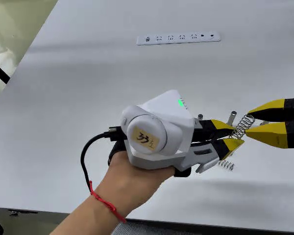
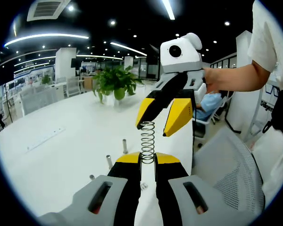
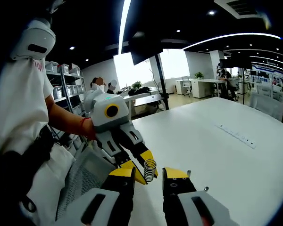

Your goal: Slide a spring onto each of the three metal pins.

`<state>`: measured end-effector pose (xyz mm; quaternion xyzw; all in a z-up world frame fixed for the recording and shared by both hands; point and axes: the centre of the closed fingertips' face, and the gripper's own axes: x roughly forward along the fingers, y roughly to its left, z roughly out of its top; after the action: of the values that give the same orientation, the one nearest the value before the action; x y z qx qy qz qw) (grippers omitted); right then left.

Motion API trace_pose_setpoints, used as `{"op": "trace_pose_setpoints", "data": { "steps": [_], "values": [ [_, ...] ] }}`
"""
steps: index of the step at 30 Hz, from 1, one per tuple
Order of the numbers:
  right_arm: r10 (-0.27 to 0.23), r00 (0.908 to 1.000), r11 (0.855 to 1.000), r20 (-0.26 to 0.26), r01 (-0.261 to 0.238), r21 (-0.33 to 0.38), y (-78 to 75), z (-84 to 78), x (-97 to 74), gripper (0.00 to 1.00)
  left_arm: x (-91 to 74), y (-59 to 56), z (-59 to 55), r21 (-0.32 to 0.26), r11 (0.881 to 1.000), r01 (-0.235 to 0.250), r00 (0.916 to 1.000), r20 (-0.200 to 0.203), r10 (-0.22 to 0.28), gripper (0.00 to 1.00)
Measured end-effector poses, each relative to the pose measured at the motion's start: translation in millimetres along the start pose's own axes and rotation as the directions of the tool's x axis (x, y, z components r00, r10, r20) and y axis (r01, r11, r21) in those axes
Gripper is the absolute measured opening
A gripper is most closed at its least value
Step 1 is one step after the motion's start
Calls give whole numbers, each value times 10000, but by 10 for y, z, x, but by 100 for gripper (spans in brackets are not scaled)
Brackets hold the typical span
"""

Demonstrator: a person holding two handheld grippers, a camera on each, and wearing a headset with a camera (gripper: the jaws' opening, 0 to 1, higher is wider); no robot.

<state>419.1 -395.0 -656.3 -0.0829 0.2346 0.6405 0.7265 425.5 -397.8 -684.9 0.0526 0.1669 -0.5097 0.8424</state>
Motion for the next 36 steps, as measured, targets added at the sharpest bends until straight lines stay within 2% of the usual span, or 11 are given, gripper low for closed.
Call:
{"op": "trace_pose_setpoints", "data": {
  "steps": [5,8,12,16,19,23,27,30,31,33,36],
  "values": [
    [175,9977,9986,-656,-207,-494,6,31,-17,24,-2,-15,6,49,10000,31,10000,4,-31,7],
    [381,9900,9935,-1356,-521,-1014,29,3,-11,24,0,-25,13,110,9999,70,10000,-1,-70,7],
    [557,9688,9779,-2416,-1018,-1828,24,-23,-16,25,7,-30,24,202,9997,133,9999,-24,-132,7],
    [738,9499,9628,-3037,-1473,-2266,14,8,-19,24,20,-37,33,234,9996,186,9998,-20,-185,7],
    [926,9218,9405,-3765,-2052,-2709,20,-7,-21,23,29,-45,41,280,9993,227,9997,-22,-227,7],
    [1078,8884,9147,-4462,-2645,-3057,39,-22,6,23,40,-54,40,300,9991,286,9996,-43,-284,7],
    [1136,8481,8803,-5174,-3274,-3434,66,-58,40,21,54,-72,45,328,9988,355,9994,-46,-354,7],
    [1187,8268,8667,-5499,-3565,-3489,67,-83,56,19,56,-81,47,323,9987,386,9993,-30,-385,7],
    [1164,8209,8589,-5591,-3659,-3584,65,-84,60,18,56,-82,45,320,9987,392,9992,-34,-391,7],
    [1231,8117,8550,-5710,-3789,-3542,67,-88,64,17,57,-85,40,316,9987,408,9992,-43,-407,7],
    [1281,7864,8398,-6043,-4101,-3558,81,-122,58,16,53,-86,41,307,9986,419,9991,-27,-418,7]
  ]
}}
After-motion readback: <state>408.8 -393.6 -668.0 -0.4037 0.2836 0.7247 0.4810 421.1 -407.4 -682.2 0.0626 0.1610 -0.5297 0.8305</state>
